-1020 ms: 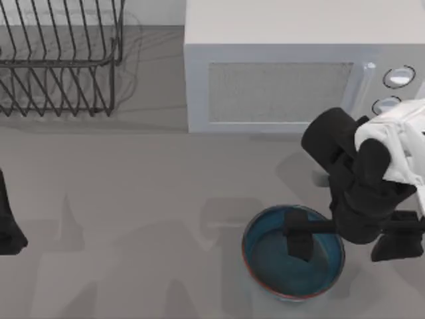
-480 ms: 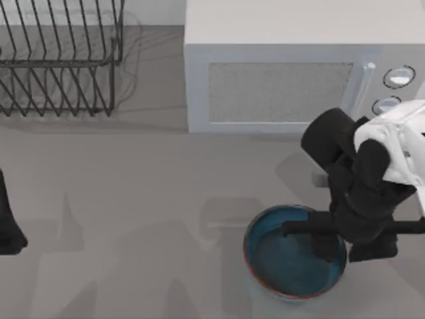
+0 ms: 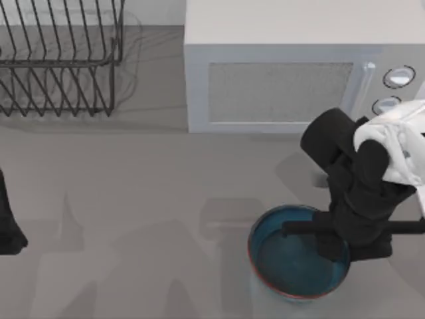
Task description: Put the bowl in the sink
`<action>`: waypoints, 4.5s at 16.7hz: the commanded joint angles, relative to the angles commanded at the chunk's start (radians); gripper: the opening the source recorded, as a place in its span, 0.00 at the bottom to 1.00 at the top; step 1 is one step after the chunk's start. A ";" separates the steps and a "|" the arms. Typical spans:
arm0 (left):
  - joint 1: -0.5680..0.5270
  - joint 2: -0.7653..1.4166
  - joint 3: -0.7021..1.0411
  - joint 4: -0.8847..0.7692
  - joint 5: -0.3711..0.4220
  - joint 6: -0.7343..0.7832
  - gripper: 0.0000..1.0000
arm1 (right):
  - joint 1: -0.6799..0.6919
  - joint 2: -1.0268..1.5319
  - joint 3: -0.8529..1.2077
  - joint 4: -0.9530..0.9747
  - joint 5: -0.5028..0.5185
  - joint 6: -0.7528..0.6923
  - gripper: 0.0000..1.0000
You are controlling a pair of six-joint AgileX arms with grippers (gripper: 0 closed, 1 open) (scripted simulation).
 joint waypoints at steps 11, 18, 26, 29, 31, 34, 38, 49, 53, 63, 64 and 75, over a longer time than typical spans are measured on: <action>0.000 0.000 0.000 0.000 0.000 0.000 1.00 | 0.002 -0.054 0.236 -0.306 0.000 0.000 0.00; 0.000 0.000 0.000 0.000 0.000 0.000 1.00 | -0.007 -0.136 0.462 -0.597 0.000 -0.008 0.00; 0.000 0.000 0.000 0.000 0.000 0.000 1.00 | -0.062 -0.137 0.408 -0.540 -0.007 -0.030 0.00; 0.000 0.000 0.000 0.000 0.000 0.000 1.00 | -0.208 -0.147 0.290 -0.396 -0.023 -0.082 0.00; 0.000 0.000 0.000 0.000 0.000 0.000 1.00 | -0.338 -0.153 0.190 -0.256 -0.039 -0.128 0.00; 0.000 0.000 0.000 0.000 0.000 0.000 1.00 | -0.550 -0.162 0.028 0.015 -0.073 -0.209 0.00; 0.000 0.000 0.000 0.000 0.000 0.000 1.00 | -0.808 -0.174 -0.157 0.471 -0.147 -0.327 0.00; 0.000 0.000 0.000 0.000 0.000 0.000 1.00 | -1.117 -0.256 -0.399 1.566 -0.439 -0.565 0.00; 0.000 0.000 0.000 0.000 0.000 0.000 1.00 | -1.112 -0.289 -0.407 1.692 -0.499 -0.580 0.00; 0.000 0.000 0.000 0.000 0.000 0.000 1.00 | -1.116 -0.174 -0.416 1.810 -0.504 -0.578 0.00; 0.000 0.000 0.000 0.000 0.000 0.000 1.00 | -1.118 -0.122 -0.421 1.865 -0.504 -0.578 0.00; 0.000 0.000 0.000 0.000 0.000 0.000 1.00 | -1.113 0.423 -0.512 2.515 -0.494 -0.584 0.00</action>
